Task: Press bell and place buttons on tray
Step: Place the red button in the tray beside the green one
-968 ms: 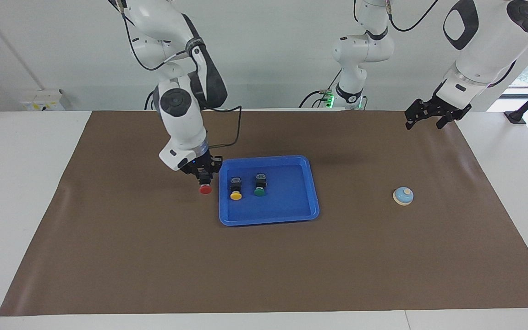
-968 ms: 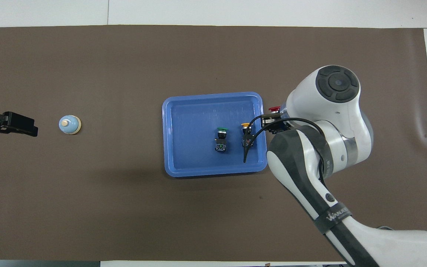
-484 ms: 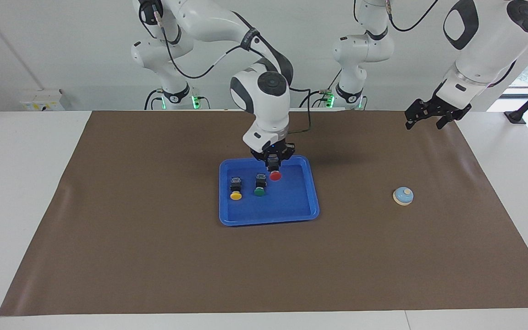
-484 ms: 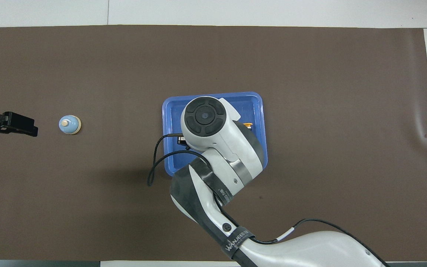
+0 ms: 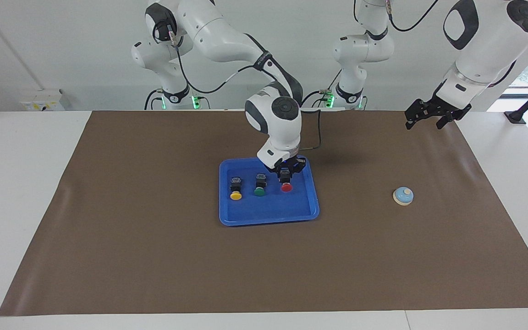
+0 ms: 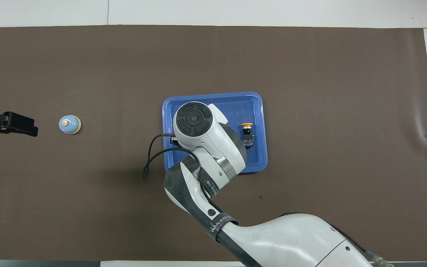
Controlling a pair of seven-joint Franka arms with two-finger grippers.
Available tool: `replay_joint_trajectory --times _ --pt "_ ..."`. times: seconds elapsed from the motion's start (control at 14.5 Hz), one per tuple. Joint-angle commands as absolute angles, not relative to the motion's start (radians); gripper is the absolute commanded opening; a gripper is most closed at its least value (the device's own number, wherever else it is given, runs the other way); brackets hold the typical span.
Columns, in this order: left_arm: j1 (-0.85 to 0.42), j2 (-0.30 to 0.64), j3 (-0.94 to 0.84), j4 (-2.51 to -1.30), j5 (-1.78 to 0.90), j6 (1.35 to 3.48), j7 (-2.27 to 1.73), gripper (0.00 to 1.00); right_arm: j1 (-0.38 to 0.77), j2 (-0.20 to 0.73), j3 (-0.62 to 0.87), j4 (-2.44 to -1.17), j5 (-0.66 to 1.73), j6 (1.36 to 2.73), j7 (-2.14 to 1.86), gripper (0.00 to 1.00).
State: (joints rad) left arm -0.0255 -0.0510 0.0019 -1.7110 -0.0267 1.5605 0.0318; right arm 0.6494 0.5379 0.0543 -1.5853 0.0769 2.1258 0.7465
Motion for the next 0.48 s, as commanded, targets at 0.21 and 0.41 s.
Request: replay_joint_trajectory --times 0.21,0.41 --pt "-0.038 -0.058 0.014 -1.703 -0.021 1.540 0.031 1.00 0.650 0.515 0.055 -1.689 0.094 2.214 0.764 0.53" --pt "-0.038 -0.058 0.014 -1.703 -0.021 1.540 0.031 1.00 0.667 0.514 0.046 -1.594 0.040 2.067 0.765 1.00"
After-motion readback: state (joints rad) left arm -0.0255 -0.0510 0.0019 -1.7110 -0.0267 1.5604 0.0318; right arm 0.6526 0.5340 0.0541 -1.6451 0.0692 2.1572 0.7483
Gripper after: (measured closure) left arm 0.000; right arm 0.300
